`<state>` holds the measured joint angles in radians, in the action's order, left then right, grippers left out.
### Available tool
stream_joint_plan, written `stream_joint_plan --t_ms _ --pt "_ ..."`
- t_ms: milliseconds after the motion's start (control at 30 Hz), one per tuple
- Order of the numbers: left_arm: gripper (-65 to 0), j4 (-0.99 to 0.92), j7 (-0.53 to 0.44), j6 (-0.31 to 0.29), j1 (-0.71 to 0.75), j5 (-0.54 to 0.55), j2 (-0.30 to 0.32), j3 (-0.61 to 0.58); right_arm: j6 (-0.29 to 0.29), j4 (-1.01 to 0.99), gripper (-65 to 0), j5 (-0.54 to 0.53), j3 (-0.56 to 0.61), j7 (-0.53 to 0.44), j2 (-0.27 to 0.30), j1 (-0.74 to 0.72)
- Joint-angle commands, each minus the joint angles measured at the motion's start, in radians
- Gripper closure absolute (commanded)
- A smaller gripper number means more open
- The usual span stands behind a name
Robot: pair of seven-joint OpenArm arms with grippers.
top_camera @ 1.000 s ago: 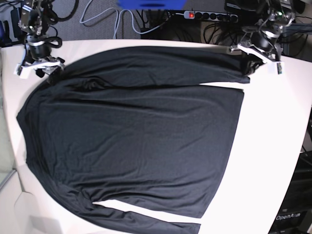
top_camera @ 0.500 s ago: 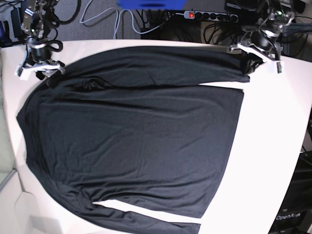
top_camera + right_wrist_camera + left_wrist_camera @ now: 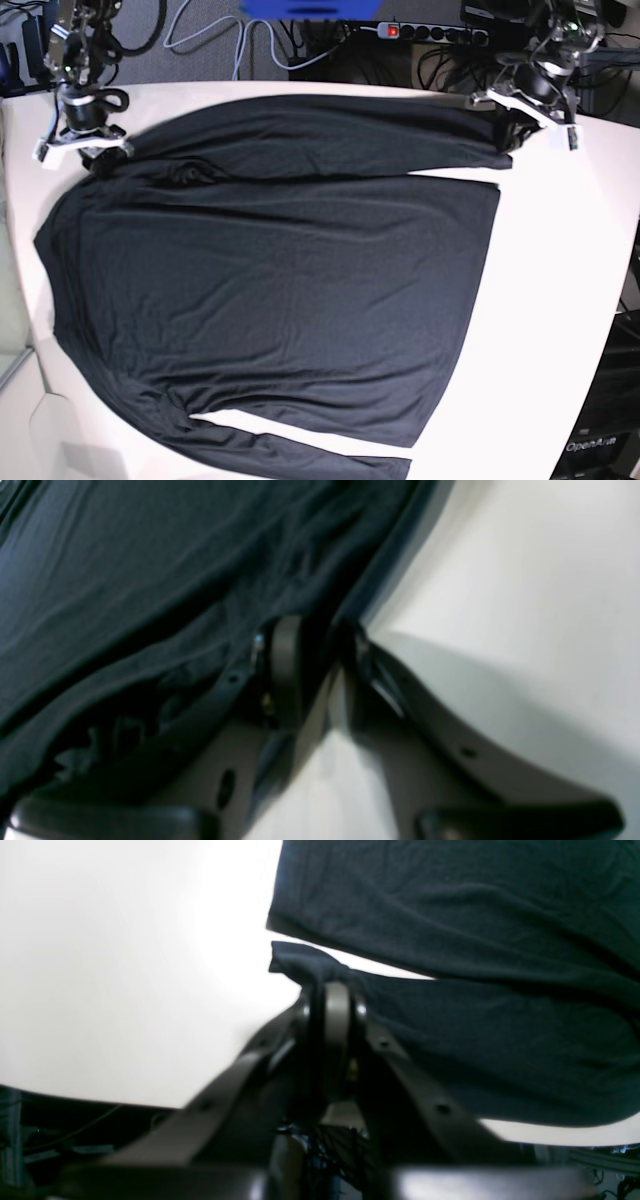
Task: Fold the T-shirt properly
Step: 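Hold the shirt edge with both grippers and adjust the grip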
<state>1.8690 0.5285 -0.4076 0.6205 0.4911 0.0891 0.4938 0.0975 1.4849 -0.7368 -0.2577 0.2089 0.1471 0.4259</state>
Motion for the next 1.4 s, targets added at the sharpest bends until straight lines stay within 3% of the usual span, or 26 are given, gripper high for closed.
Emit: stream_joint_plan --t_ms 0,133,267,900,1100,1367 --pt "-1.9 0.017 -0.021 -0.004 0.005 0.014 0.005 0.004 -0.003 0.000 -11.8 0.000 -0.002 0.027 0.009 0.004" --pt "-1.9 0.017 -0.021 -0.004 0.005 0.014 0.005 0.004 -0.003 -0.007 -11.2 0.000 -0.002 0.027 0.009 0.004" --pt "-1.9 0.019 -0.021 -0.003 0.005 0.014 0.005 0.004 -0.003 -0.005 -0.4 0.000 -0.001 0.027 0.021 0.004" --pt "-1.9 0.065 -0.021 -0.003 -0.007 0.016 -0.016 0.004 -0.003 0.102 -1.6 -0.002 -0.007 0.027 0.036 0.014" --pt "-1.9 0.065 0.045 -0.004 -0.043 0.016 -0.019 0.006 -0.005 0.124 -1.6 -0.002 -0.007 0.027 0.053 0.014" --pt "-1.9 0.065 0.049 -0.003 -0.070 0.016 -0.021 0.006 -0.006 0.124 -1.6 -0.002 -0.007 0.027 0.075 0.003"
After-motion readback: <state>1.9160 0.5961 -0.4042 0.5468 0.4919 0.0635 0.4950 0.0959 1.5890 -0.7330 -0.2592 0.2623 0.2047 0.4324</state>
